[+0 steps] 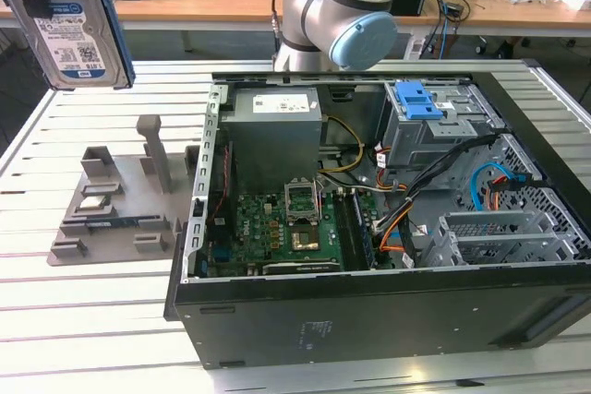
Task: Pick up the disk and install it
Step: 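Pick up the disk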
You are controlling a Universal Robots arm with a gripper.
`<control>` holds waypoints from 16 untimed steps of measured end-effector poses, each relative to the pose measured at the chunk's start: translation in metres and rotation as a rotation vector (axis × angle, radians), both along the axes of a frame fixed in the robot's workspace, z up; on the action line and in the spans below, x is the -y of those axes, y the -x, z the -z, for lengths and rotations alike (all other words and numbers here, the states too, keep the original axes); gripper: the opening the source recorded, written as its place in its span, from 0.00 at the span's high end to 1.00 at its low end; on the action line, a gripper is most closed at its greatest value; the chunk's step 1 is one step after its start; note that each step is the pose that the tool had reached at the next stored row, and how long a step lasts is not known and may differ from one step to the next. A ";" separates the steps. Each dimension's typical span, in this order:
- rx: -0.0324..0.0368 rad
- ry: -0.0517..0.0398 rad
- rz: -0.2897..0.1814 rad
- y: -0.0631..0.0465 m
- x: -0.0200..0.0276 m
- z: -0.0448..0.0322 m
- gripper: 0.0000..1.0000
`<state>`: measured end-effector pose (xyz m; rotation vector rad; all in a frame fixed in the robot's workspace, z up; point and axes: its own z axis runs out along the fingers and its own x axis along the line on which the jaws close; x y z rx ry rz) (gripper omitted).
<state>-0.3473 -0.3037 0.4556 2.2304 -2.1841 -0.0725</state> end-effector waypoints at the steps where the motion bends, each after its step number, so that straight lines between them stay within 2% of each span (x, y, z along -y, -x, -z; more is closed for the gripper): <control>1: 0.0000 0.0000 0.000 0.000 0.0000 -0.0019 0.63; 6: 0.0000 0.0000 0.000 0.000 0.0000 -0.0143 0.63; 16: -0.0001 0.0000 0.000 0.000 0.0000 -0.0340 0.63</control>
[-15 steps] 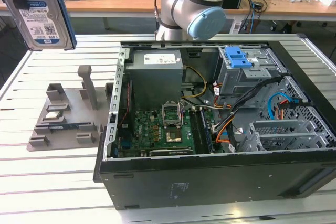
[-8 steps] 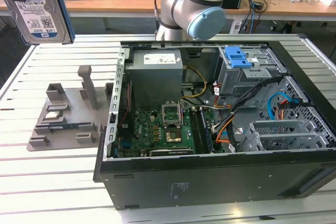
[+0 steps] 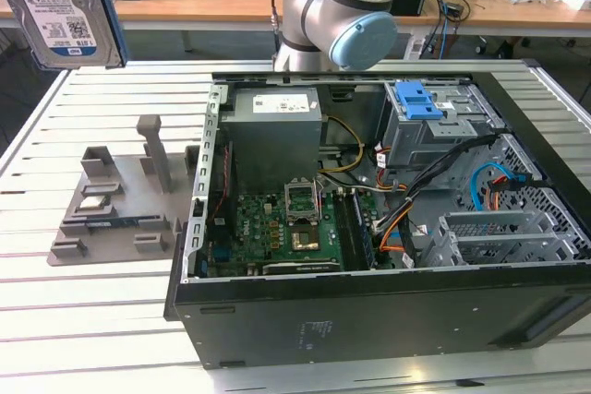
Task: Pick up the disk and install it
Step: 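Pick up the disk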
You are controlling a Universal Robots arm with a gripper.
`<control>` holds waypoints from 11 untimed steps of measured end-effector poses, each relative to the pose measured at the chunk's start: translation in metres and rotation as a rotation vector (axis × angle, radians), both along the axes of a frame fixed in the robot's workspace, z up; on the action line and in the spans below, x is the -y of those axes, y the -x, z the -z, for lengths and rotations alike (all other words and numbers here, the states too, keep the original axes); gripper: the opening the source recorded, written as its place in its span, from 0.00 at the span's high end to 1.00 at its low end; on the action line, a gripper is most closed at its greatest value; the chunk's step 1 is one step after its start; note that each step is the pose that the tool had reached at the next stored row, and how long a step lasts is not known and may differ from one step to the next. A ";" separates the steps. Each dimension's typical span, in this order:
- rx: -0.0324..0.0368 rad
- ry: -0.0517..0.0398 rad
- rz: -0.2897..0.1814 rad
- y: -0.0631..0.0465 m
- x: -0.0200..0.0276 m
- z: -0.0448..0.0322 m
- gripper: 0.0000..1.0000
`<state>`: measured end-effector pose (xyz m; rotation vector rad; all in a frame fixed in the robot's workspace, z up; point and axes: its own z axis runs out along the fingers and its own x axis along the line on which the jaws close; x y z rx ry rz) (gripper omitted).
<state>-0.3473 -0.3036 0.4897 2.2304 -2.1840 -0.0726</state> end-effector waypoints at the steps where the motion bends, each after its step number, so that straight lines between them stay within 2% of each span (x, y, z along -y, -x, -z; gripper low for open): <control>1: 0.0000 0.0000 0.000 0.000 0.0000 -0.0018 0.63; 7: 0.0000 0.0000 0.000 0.000 0.0000 -0.0115 0.63; 11: 0.0001 -0.0002 0.000 0.000 0.0000 -0.0128 0.63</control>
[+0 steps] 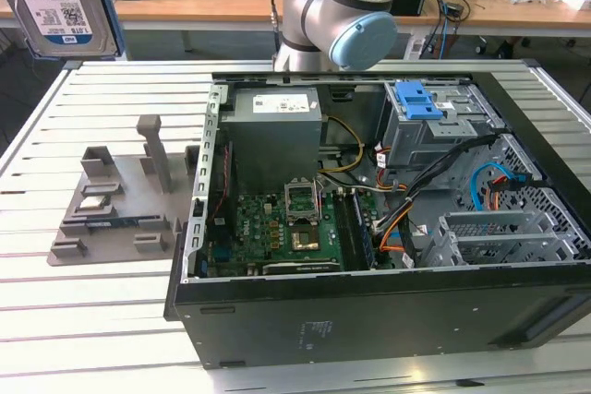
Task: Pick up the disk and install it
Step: 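Pick up the disk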
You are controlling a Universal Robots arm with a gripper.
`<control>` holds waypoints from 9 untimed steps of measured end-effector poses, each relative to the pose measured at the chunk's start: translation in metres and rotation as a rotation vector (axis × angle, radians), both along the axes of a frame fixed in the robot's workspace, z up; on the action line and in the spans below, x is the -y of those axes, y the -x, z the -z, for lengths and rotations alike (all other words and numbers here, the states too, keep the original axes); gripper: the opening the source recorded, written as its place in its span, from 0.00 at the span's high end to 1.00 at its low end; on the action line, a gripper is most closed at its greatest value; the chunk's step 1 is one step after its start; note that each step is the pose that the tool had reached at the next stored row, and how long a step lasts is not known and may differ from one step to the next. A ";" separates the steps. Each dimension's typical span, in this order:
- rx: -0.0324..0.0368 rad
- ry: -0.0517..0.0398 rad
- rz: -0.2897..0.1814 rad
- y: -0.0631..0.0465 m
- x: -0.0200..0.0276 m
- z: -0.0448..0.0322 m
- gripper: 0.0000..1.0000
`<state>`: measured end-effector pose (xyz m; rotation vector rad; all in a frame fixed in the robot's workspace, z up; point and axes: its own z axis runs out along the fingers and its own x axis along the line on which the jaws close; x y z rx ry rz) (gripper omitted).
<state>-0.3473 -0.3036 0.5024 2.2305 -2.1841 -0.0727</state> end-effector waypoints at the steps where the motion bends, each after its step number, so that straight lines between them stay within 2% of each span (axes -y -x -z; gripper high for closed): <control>1: 0.0000 -0.0003 0.000 0.000 0.0000 0.0000 0.63; 5: 0.0000 -0.0004 0.000 -0.001 0.0001 0.0000 0.63; 9: -0.0001 -0.0004 0.000 -0.011 0.0000 -0.0001 0.63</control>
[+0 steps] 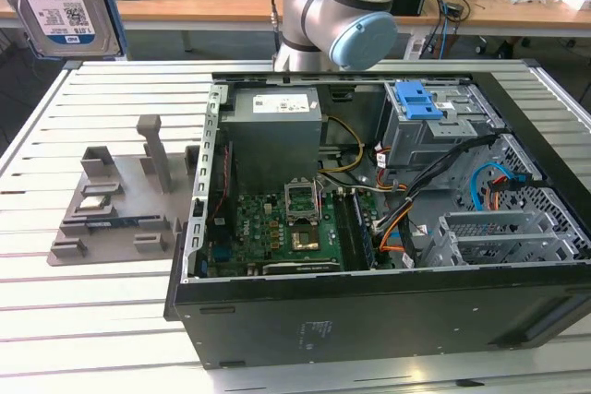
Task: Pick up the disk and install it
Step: 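Pick up the disk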
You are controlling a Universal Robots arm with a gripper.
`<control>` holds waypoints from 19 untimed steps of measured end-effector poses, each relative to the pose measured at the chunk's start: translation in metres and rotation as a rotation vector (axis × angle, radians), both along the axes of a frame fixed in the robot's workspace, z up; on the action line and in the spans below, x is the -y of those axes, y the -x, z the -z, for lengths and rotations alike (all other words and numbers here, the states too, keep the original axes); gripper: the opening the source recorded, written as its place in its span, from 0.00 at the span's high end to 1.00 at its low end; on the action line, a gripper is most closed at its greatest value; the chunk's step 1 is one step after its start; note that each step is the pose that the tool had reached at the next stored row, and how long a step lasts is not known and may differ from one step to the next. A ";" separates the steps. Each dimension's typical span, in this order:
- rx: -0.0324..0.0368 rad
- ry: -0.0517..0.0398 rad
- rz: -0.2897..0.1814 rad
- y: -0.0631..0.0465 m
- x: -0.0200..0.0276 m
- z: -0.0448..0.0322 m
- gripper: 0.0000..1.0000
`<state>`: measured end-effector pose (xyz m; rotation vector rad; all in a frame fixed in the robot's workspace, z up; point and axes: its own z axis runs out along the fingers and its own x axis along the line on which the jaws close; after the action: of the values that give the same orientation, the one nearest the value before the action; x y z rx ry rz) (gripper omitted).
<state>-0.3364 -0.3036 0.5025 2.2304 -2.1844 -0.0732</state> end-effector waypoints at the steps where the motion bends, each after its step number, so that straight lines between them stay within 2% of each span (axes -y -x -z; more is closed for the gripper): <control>1: 0.0001 -0.0001 0.000 -0.004 0.0000 0.0001 0.63; 2: 0.0001 -0.0001 0.000 -0.007 0.0000 0.0001 0.63; 4: -0.0001 0.0000 0.000 -0.019 0.0000 0.0000 0.63; 16: -0.0001 0.0000 0.000 -0.060 0.0000 0.0000 0.63; 19: -0.0001 -0.0001 0.000 -0.073 0.0000 0.0000 0.63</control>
<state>-0.2632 -0.3036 0.5025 2.2305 -2.1843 -0.0734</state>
